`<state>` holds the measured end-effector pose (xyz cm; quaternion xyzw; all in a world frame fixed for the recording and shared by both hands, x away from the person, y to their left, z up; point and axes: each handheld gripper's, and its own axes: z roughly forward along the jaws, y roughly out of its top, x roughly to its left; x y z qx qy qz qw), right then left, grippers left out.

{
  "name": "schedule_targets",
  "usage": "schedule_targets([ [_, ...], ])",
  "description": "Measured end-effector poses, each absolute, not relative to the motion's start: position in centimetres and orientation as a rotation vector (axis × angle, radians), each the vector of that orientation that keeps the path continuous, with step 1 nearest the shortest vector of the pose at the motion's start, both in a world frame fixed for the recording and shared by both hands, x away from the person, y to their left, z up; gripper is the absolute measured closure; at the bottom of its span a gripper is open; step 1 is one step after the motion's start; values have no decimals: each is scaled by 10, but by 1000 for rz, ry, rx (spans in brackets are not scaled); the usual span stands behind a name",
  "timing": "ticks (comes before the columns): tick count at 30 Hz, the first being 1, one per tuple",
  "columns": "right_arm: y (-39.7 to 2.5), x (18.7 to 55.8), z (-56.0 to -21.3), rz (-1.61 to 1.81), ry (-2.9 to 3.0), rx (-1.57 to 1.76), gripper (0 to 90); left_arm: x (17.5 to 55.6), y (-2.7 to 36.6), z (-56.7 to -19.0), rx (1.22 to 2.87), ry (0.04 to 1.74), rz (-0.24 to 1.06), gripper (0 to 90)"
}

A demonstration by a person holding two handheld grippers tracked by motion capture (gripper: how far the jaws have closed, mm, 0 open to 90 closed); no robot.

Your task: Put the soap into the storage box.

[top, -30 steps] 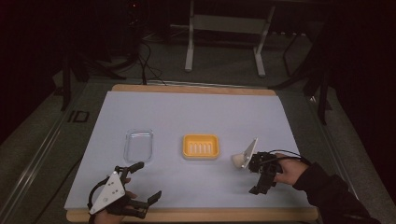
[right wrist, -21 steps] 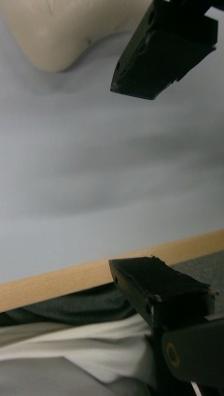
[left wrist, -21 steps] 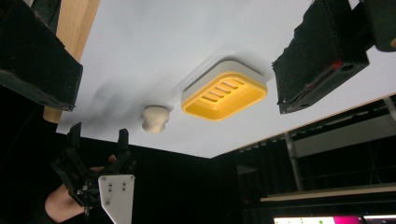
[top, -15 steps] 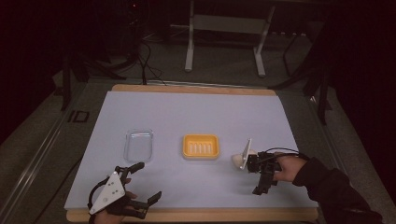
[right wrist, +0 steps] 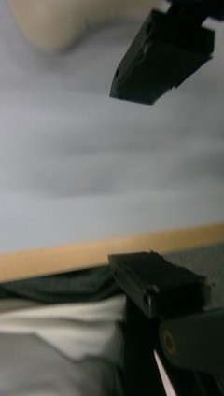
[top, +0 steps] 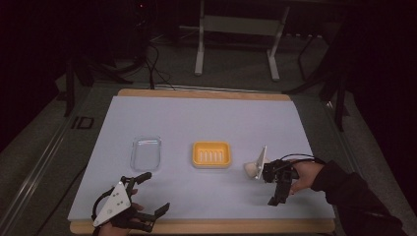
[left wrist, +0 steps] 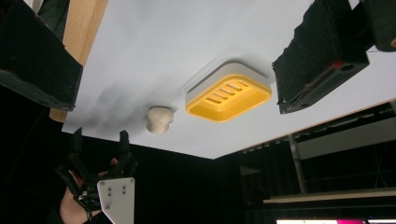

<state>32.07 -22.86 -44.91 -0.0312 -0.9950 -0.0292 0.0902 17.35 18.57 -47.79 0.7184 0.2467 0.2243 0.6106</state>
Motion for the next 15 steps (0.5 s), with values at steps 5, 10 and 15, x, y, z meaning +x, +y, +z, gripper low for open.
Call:
schedule_targets([
  [5,-227,326,-448,-102,-2991,-56,219,171,187,-478,1658,578,526,12],
  [10,-225,334,-448,-83,-3024,-25,222,169,189,-479,1658,586,533,12],
  [15,-223,344,-442,-133,-3032,16,212,166,191,-479,1656,594,537,11],
])
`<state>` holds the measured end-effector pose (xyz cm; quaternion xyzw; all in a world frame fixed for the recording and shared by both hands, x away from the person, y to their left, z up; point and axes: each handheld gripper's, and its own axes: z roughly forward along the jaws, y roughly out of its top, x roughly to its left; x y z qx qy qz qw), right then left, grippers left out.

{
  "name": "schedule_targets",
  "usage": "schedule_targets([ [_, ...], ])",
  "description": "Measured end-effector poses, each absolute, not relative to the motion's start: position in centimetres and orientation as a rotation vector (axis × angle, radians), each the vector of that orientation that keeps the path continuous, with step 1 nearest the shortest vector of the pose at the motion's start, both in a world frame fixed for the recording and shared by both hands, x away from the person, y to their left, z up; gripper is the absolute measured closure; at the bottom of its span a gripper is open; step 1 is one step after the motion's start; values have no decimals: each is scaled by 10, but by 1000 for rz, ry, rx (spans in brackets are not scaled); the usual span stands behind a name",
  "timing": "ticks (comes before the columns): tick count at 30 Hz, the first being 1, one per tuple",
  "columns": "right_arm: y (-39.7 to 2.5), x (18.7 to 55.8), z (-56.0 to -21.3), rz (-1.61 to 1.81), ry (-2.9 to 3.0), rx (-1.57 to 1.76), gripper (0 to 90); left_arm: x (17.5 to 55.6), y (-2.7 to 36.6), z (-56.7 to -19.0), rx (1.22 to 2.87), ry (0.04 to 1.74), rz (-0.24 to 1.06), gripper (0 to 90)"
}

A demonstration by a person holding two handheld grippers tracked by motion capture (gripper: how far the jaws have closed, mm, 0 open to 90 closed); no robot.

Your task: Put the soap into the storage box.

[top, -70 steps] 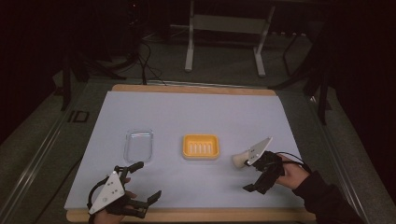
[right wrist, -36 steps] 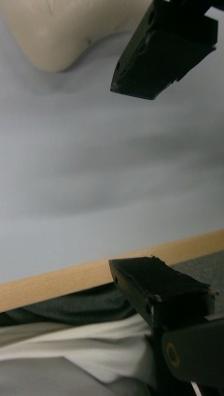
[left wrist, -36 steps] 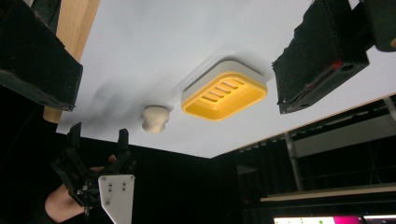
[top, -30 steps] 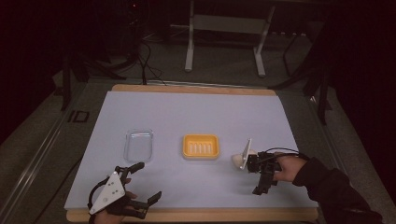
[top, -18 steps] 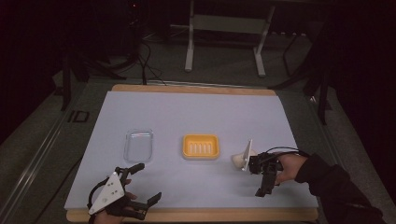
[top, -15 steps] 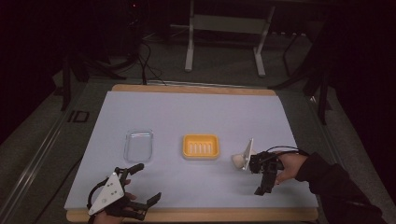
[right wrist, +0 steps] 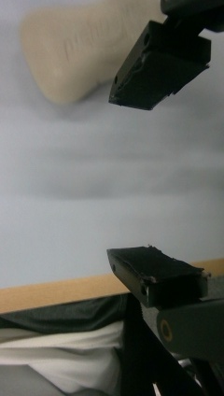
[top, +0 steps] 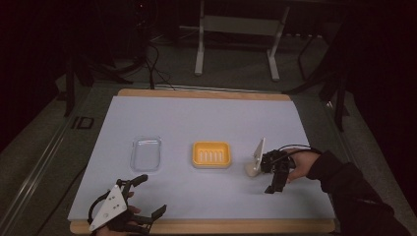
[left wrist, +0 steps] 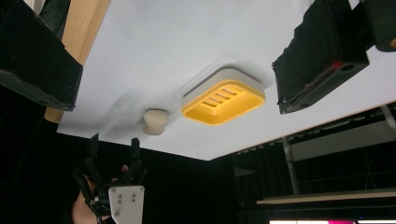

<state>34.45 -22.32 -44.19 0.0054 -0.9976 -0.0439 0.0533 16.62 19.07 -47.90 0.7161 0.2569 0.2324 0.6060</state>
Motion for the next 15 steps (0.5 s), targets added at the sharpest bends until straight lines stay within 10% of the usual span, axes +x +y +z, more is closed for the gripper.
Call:
schedule_targets([
  [15,-221,362,-434,-226,-3144,202,252,157,196,-481,1656,619,554,12],
])
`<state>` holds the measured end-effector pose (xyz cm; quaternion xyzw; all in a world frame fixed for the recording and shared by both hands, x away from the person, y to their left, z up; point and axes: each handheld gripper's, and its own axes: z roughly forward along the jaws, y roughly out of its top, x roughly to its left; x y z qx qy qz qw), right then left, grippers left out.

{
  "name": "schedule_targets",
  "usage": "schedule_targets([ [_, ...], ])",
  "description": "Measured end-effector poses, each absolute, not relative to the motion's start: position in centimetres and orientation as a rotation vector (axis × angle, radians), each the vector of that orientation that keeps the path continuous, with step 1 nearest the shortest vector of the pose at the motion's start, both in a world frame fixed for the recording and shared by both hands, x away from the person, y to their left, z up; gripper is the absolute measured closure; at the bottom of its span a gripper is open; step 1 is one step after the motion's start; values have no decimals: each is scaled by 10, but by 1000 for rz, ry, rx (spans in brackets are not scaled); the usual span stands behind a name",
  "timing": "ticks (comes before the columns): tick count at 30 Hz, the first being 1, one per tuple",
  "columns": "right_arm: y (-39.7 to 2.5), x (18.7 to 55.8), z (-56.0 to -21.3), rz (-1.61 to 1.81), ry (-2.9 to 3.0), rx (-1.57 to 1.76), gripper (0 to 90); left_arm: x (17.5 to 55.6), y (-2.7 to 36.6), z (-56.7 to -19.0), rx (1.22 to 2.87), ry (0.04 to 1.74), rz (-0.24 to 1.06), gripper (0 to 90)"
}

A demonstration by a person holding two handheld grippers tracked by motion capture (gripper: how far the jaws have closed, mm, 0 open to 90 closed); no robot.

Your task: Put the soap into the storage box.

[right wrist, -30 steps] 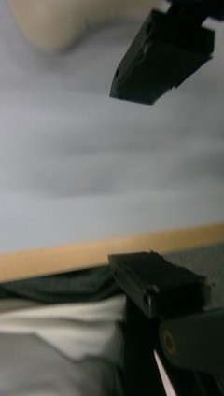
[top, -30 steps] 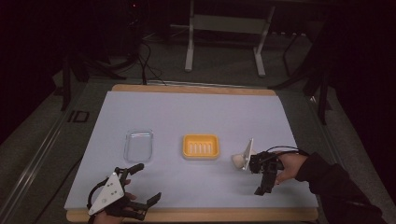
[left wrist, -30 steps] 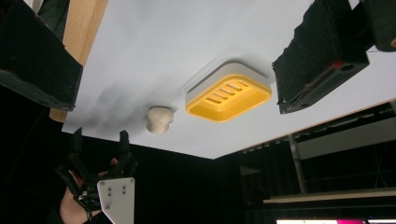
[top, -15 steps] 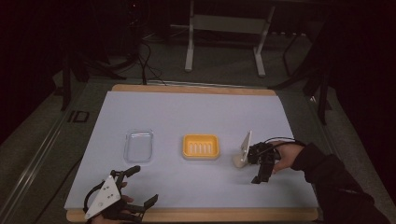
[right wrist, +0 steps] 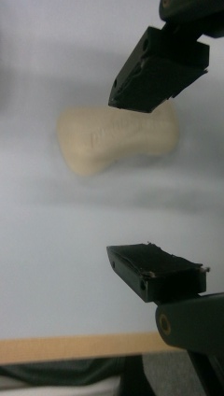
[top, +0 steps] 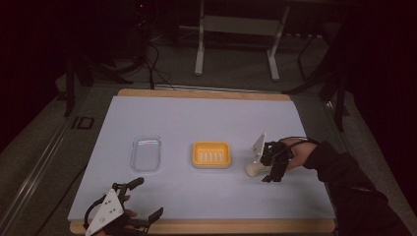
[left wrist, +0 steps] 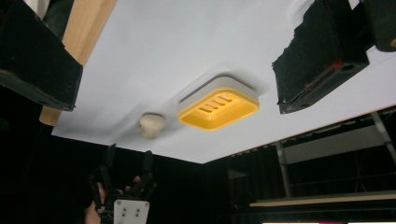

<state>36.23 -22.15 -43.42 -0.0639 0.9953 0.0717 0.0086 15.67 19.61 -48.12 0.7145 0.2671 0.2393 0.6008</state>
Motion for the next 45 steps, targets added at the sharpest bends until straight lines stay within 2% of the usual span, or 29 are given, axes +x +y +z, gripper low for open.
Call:
schedule_targets([
  [3,-222,366,-434,267,3075,-246,253,154,197,-481,1650,622,556,12],
  [5,-222,369,-434,279,3058,-266,292,152,198,-482,1653,630,564,12],
  [26,-215,387,-462,211,3036,-365,314,142,203,-483,1649,654,578,12],
  [33,-214,390,-483,112,3061,-367,323,142,202,-483,1649,653,575,12],
  [44,-216,395,-495,85,3087,-356,411,142,202,-483,1651,652,571,12],
  [45,-215,395,-496,76,3075,-367,458,142,202,-483,1649,651,572,12],
])
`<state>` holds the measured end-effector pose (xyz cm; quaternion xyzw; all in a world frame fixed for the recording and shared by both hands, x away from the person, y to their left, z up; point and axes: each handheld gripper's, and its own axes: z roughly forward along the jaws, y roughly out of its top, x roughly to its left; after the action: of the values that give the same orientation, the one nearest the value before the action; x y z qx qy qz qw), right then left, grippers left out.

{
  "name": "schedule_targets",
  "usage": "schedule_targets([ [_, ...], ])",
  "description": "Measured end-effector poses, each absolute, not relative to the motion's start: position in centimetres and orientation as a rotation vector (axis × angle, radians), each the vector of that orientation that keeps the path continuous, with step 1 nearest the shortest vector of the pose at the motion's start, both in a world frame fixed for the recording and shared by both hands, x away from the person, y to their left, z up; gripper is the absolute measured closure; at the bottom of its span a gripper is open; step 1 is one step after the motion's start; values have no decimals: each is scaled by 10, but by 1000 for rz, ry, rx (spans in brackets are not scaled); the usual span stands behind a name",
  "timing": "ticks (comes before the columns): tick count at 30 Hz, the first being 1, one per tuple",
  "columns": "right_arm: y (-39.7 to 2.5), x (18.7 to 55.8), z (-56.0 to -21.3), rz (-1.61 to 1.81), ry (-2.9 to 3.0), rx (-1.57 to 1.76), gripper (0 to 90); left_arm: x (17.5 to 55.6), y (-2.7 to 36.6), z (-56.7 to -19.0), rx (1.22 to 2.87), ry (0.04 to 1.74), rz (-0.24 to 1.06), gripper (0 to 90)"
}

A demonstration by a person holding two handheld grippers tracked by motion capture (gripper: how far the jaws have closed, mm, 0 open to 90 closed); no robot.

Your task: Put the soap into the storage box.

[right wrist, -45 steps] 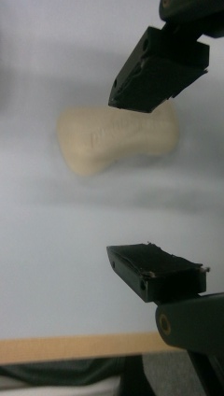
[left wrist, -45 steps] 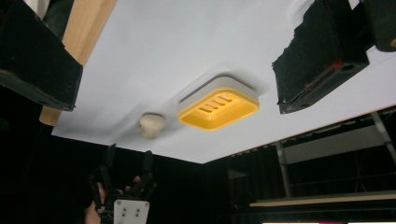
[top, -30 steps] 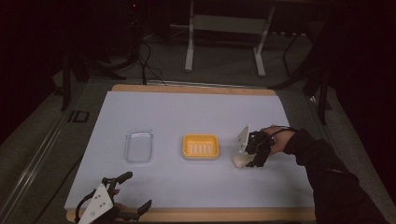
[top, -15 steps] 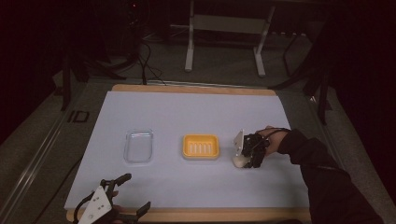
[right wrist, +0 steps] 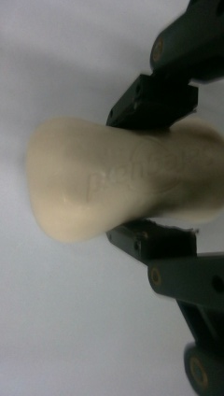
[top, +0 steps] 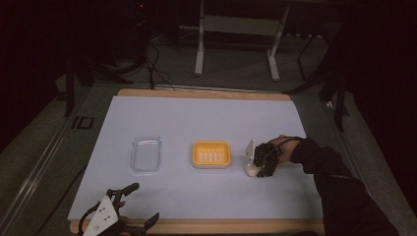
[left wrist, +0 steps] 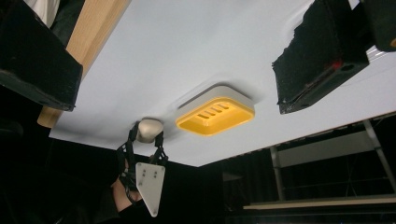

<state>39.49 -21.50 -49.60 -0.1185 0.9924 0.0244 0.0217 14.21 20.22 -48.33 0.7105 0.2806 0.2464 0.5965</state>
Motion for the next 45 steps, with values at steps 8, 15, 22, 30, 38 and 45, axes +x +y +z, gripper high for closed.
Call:
schedule_targets([
  [8,-213,397,-495,39,3130,-307,497,142,202,-483,1649,649,572,12],
  [15,-213,398,-490,70,3153,-244,497,142,202,-483,1651,647,574,12],
  [22,-215,397,-479,163,3166,-220,497,143,201,-483,1652,643,572,12],
  [30,-217,395,-473,181,3152,-200,497,145,199,-483,1663,630,559,12],
  [38,-218,391,-460,219,3134,-161,497,152,194,-484,1672,617,538,12],
  [45,-220,388,-449,214,3124,-135,497,157,190,-483,1684,592,524,12],
])
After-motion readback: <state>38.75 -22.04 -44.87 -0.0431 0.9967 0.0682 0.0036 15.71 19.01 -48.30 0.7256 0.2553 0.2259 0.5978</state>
